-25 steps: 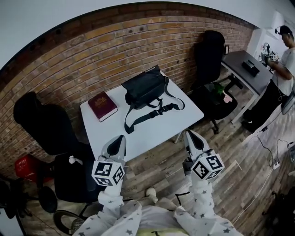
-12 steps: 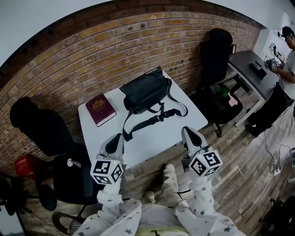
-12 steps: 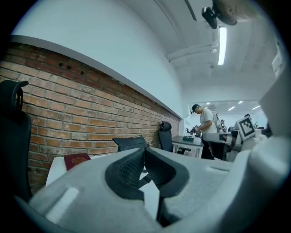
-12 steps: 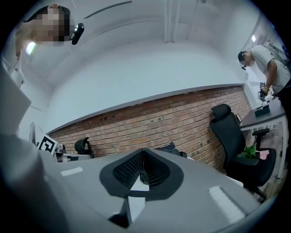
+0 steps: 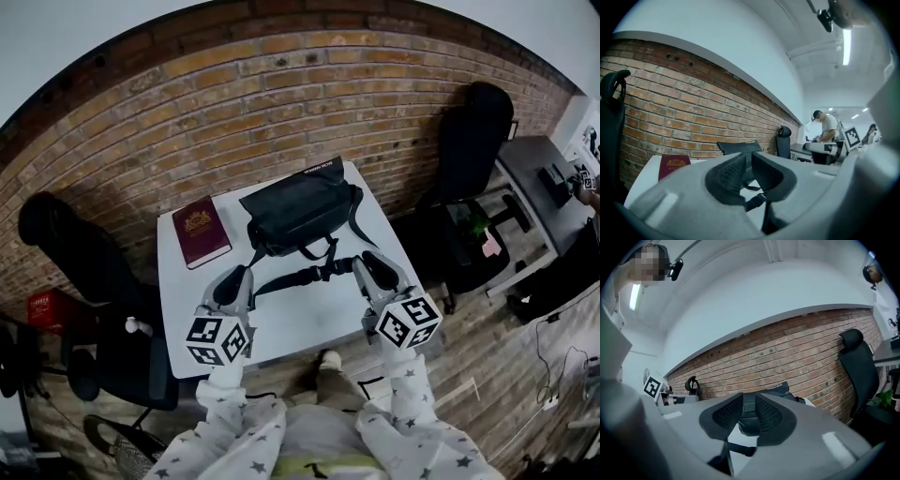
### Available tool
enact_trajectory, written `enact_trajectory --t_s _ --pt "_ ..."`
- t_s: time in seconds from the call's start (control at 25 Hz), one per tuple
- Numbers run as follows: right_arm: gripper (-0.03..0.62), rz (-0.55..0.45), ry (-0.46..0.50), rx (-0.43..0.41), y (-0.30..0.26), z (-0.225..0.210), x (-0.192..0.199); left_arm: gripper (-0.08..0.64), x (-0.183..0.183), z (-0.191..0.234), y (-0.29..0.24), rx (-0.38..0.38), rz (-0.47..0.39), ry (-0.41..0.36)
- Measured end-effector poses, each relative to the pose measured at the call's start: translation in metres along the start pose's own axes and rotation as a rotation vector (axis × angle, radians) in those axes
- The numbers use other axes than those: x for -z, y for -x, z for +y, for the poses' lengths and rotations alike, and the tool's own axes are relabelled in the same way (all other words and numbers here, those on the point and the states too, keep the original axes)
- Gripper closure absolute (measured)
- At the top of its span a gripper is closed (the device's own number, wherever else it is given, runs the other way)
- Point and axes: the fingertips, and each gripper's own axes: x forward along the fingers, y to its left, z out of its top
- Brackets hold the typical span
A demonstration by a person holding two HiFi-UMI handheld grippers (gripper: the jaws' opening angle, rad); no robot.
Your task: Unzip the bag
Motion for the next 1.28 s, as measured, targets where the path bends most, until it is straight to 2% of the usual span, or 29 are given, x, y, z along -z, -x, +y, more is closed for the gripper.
enact_trajectory --t_s 0.4,0.76,1.0,1.28 --pt "0.471 0.077 -0.026 -0.151 -0.055 -0.040 0.004 0.479 0.003 0.003 -0.047 -0.107 0.012 0.049" --pt "0.454 0.183 -0.043 -0.290 -0.100 -0.035 0.039 0.433 0.018 0.029 -0.068 -0.192 0.046 0.066" --pt "0.434 0.286 -0.069 -0.367 -0.133 -0.015 0.078 0.398 0.027 0.054 -0.087 -0.193 0.097 0.080" --pt "0.426 0.391 -0.079 -0.445 -0.168 0.009 0.126 0.351 0.039 0.081 -0.119 -0.153 0.148 0.079"
